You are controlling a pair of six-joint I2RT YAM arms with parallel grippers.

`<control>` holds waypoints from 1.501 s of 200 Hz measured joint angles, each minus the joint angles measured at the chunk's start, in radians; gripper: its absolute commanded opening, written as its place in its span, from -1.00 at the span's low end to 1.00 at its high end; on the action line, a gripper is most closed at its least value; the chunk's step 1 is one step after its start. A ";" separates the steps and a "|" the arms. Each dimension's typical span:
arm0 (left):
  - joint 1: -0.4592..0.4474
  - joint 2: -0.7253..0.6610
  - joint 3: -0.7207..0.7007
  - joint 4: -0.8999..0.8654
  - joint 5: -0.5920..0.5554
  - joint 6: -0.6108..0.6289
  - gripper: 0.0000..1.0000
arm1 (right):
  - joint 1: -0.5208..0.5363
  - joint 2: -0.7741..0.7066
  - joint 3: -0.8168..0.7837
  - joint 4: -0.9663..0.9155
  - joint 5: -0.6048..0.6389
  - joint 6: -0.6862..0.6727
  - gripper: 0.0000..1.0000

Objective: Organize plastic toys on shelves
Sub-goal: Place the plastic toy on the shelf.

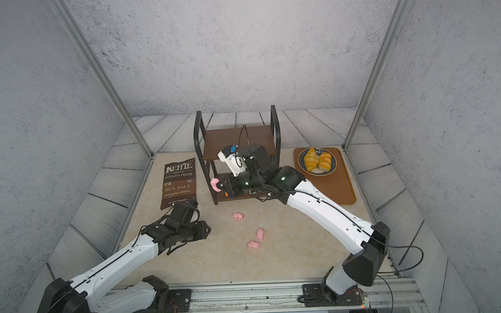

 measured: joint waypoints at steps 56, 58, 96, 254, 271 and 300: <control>0.000 0.002 0.000 0.000 0.003 0.000 -0.32 | -0.064 0.242 0.387 -0.084 0.025 0.087 -1.00; 0.000 0.002 0.000 0.000 0.003 0.000 -0.31 | -0.065 0.250 0.397 -0.089 0.027 0.093 -1.00; 0.000 0.010 0.000 -0.002 0.015 0.000 -0.31 | -0.087 0.436 0.650 -0.201 0.052 0.166 -1.00; 0.000 0.015 0.000 -0.004 0.032 0.000 -0.32 | -0.144 0.585 0.800 -0.238 0.019 0.319 -0.59; 0.000 0.016 0.000 -0.004 0.034 0.000 -0.32 | -0.146 0.587 0.801 -0.230 0.015 0.327 -0.41; 0.000 0.023 -0.001 -0.003 0.036 0.000 -0.32 | -0.146 0.592 0.801 -0.231 0.009 0.333 -0.30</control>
